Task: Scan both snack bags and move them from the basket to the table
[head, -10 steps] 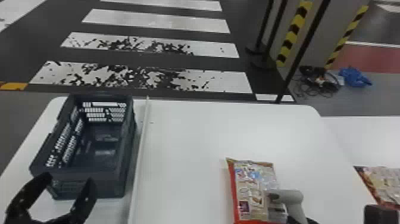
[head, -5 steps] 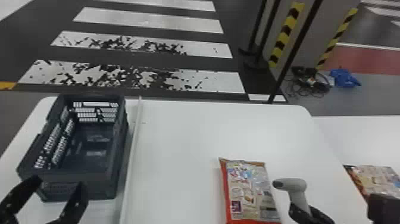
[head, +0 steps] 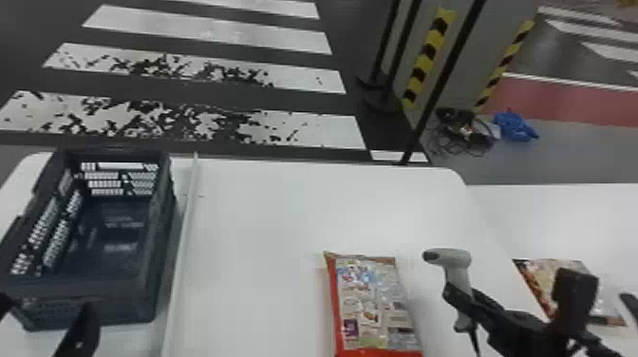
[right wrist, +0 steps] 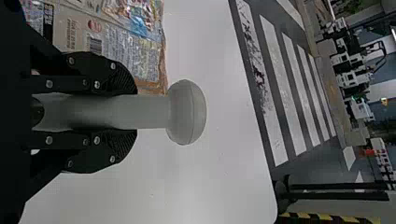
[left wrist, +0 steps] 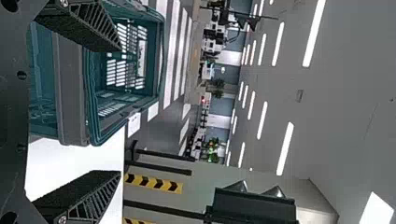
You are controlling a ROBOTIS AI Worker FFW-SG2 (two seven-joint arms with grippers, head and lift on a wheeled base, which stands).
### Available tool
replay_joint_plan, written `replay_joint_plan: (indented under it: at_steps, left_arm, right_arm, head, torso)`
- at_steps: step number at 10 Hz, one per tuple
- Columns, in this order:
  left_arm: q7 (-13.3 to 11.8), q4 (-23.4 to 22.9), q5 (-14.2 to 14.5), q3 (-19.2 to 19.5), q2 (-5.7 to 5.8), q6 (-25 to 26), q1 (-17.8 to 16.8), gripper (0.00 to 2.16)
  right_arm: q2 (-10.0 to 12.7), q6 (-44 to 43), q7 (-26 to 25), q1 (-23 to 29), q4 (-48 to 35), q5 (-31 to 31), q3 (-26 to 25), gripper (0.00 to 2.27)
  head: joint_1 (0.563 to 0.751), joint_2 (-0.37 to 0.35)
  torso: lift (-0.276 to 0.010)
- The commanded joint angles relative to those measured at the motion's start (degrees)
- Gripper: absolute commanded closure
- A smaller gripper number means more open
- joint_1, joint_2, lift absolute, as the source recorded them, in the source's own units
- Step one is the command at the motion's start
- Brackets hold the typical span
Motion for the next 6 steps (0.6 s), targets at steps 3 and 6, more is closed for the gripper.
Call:
replay_joint_plan:
  at_steps: [3,6]
  left_arm:
    - [0.00,-0.73,-0.43,0.42,-0.17,-1.26,1.22,0.05]
    - [0.26,-0.64,-1.13,0.33,-0.26,-1.44,1.49,0.05]
  right_arm:
    - [-4.91,-4.71,0.67,-5.81,10.81,3.72,1.22,2.25]
    - [-7.46,-8.93,0.41,-8.97,20.21,6.45,2.63,2.25]
  head:
    - [0.695,-0.266]
    - [0.695,-0.298]
  torso:
    - [-0.098]
    - [-0.098]
